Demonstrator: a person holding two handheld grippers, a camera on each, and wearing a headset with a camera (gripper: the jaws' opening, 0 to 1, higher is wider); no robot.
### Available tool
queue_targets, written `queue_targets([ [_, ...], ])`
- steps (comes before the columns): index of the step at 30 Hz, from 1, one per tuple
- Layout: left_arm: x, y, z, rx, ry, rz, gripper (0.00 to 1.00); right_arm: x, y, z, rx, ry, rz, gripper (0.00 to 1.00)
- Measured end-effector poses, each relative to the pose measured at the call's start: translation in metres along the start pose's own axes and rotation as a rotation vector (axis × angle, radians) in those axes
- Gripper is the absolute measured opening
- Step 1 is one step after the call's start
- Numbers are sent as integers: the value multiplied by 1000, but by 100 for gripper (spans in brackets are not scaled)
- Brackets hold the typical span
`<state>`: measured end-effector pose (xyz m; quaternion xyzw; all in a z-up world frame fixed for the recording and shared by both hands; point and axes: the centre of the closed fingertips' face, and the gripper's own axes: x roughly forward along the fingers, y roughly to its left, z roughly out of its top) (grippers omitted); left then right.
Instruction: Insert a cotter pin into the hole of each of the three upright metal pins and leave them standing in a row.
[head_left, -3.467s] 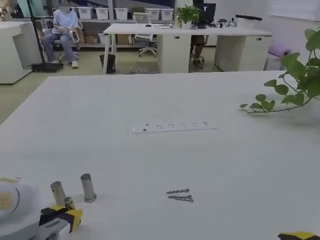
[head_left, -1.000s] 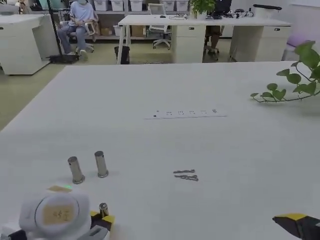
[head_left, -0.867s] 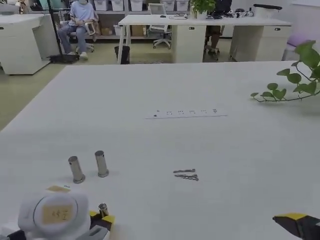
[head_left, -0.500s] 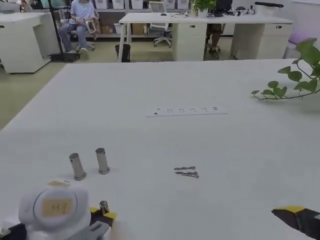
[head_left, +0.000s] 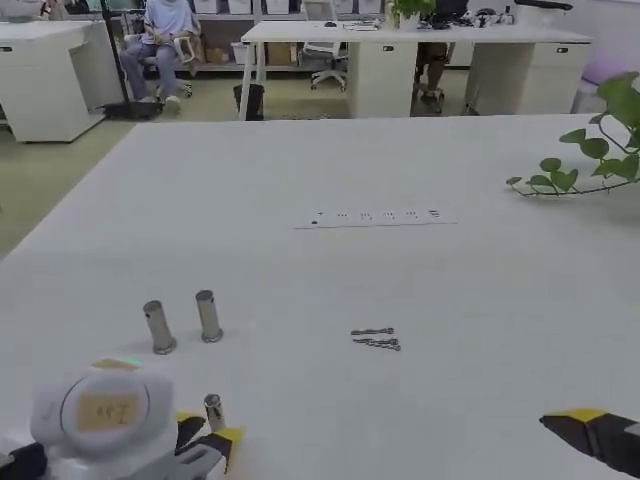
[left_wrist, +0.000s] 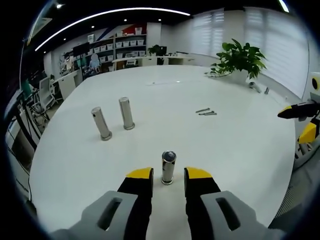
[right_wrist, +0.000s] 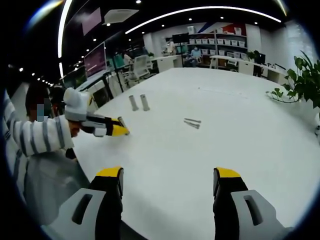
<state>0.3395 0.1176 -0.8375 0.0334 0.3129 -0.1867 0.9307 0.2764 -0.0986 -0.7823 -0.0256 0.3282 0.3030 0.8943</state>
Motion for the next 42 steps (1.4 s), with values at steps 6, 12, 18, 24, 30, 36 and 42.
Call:
queue_targets([
  [6,-12,-13,19,93,-64,-82,33,0,2,0,-6,4,5,75],
  [12,-21,-23,23,116,-90,-149,50,0,3,1,-12,0,8,75],
  [18,-27,-28,17,137,-93,-200,73,2,1,-5,-1,16,6,74],
  [24,-25,-30,4,142,-78,-251,97,4,2,-7,5,22,7,74],
  [30,-26,-32,-1,111,-55,-266,100,6,2,-8,10,26,8,74],
  [36,-32,-32,6,97,-72,-267,100,6,3,-6,-17,24,11,74],
  [42,-34,-31,3,142,-38,-269,100,4,6,-4,-98,35,48,75],
])
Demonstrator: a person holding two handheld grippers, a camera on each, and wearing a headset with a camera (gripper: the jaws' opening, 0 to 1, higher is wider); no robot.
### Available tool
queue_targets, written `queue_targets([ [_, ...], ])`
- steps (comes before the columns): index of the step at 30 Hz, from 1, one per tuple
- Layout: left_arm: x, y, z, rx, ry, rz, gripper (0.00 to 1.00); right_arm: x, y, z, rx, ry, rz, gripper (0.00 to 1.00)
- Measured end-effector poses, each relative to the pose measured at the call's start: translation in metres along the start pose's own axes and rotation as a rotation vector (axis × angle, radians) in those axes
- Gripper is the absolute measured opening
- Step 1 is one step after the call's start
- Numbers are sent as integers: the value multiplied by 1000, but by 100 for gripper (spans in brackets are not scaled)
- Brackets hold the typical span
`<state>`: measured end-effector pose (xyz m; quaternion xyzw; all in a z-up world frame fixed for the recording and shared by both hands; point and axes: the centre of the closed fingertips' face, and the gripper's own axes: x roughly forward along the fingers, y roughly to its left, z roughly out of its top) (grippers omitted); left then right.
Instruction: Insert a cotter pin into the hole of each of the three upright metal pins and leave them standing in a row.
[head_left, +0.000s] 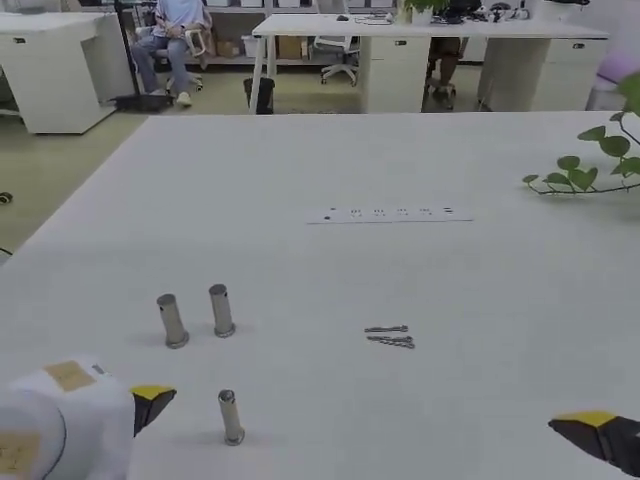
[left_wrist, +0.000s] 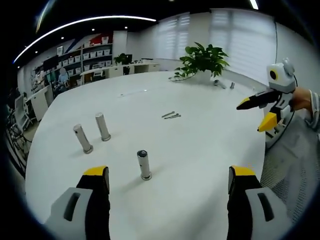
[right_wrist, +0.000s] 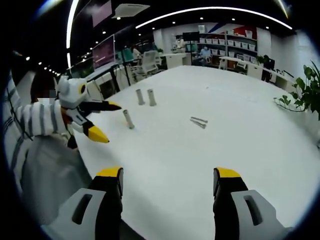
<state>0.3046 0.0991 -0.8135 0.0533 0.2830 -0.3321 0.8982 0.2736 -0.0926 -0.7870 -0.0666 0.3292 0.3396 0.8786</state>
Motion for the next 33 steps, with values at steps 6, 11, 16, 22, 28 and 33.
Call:
queue_targets([
  [6,-1,0,3,-11,-1,-13,100,3,-5,3,-85,41,27,76],
  [11,-2,-2,1,-28,11,-38,100,8,-8,5,-143,73,51,76],
  [16,-4,-2,0,-40,12,-43,100,16,-14,8,-213,116,65,76],
  [22,-6,2,-4,-96,36,-24,100,31,-16,13,-272,152,100,74],
  [28,-7,7,-5,-130,24,-13,100,45,-18,18,-324,188,138,74],
  [33,-8,8,-3,-142,19,-6,100,58,-22,23,-371,211,156,74],
])
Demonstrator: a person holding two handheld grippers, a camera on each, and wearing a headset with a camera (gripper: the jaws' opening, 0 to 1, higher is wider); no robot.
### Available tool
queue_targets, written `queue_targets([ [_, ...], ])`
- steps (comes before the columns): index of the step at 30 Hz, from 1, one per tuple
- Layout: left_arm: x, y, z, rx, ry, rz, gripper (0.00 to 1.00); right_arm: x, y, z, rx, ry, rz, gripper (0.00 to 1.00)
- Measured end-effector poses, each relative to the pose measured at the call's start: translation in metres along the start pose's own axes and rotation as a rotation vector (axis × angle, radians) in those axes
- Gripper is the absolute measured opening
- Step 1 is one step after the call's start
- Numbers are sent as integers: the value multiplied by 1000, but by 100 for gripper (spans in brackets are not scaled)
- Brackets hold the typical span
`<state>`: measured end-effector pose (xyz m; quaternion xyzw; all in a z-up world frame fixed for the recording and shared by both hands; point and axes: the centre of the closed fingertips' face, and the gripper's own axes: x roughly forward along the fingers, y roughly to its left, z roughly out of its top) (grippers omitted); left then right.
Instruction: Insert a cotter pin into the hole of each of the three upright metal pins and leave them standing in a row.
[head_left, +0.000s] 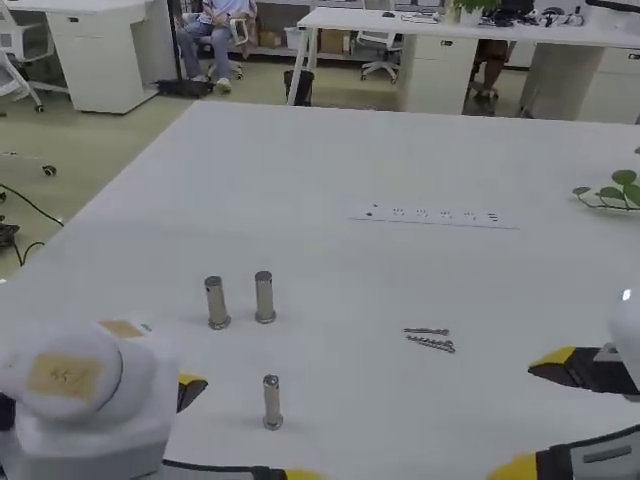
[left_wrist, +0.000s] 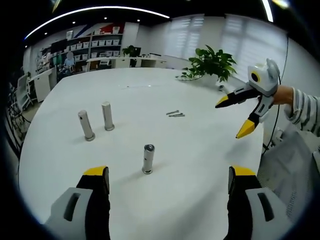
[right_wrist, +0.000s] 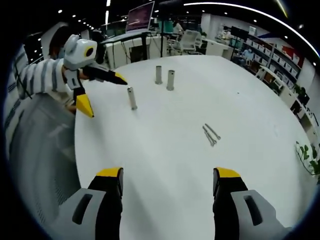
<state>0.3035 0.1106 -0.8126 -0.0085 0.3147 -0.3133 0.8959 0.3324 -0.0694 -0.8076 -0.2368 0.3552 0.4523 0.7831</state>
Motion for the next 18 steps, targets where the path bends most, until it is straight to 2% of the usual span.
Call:
queue_targets([
  [7,1,2,0,-13,2,10,100,17,-10,0,-3,11,30,74],
  [14,1,3,0,-21,5,21,100,32,-15,-2,-61,47,54,74],
  [18,1,3,-4,-23,26,27,100,38,-20,-2,-82,67,67,73],
])
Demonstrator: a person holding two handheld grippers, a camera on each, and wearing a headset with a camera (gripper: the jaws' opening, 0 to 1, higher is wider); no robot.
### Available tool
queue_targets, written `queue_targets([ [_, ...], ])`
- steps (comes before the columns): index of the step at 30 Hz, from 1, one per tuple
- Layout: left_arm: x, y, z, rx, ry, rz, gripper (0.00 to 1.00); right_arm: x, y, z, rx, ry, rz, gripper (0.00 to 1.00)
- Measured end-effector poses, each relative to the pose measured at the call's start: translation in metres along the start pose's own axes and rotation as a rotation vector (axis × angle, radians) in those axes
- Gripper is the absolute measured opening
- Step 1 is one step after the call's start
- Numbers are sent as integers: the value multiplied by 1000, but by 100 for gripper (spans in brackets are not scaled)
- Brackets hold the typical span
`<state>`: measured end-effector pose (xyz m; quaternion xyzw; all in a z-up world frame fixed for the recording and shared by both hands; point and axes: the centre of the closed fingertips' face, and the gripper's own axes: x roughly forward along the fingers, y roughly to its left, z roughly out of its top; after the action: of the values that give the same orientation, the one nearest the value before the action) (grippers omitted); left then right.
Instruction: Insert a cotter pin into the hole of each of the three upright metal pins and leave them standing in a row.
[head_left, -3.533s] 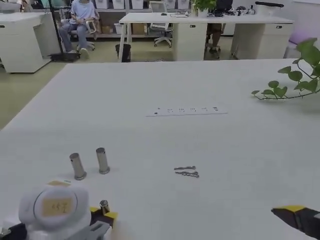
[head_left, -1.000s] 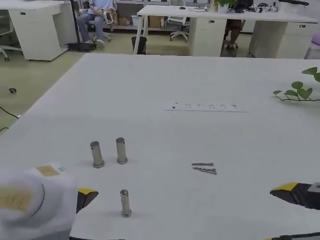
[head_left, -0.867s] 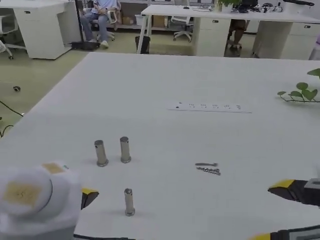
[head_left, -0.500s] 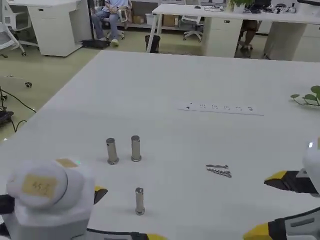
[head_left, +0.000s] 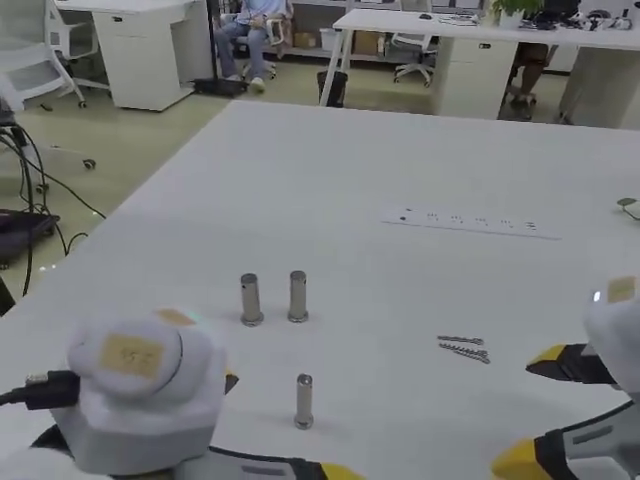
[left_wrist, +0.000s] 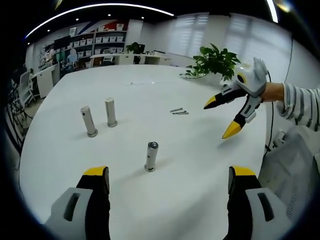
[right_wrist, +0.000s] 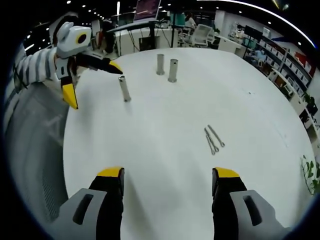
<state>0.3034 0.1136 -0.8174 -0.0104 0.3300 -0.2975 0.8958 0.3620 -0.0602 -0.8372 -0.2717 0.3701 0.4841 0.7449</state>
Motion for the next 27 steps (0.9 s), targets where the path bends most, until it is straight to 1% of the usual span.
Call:
queue_targets([
  [2,-1,0,-1,-1,1,4,100,1,-2,0,-6,6,3,73],
  [5,-3,0,-2,-5,-1,10,100,3,-8,4,-15,-14,7,72],
  [7,-5,-1,-2,-7,-7,14,100,6,-12,5,-9,-24,17,67],
  [9,-6,-2,-2,-11,-10,15,100,8,-13,6,-8,-37,27,63],
  [14,-7,-3,-2,-13,-13,19,100,12,-18,15,-34,-60,26,59],
  [19,-8,-1,-2,-24,-19,26,100,19,-19,19,-46,-72,57,55],
  [22,-9,-2,-2,-27,-19,25,100,23,-21,20,-47,-67,59,52],
  [24,-9,-2,-3,-28,-18,26,100,25,-24,21,-33,-71,52,47],
  [25,-10,-2,-2,-28,-22,29,99,26,-26,23,-17,-81,56,47],
  [26,-10,-1,-2,-24,-28,32,97,27,-25,25,-4,-93,65,47],
  [27,-11,-1,-1,-24,-29,31,94,28,-24,28,36,-115,77,47],
])
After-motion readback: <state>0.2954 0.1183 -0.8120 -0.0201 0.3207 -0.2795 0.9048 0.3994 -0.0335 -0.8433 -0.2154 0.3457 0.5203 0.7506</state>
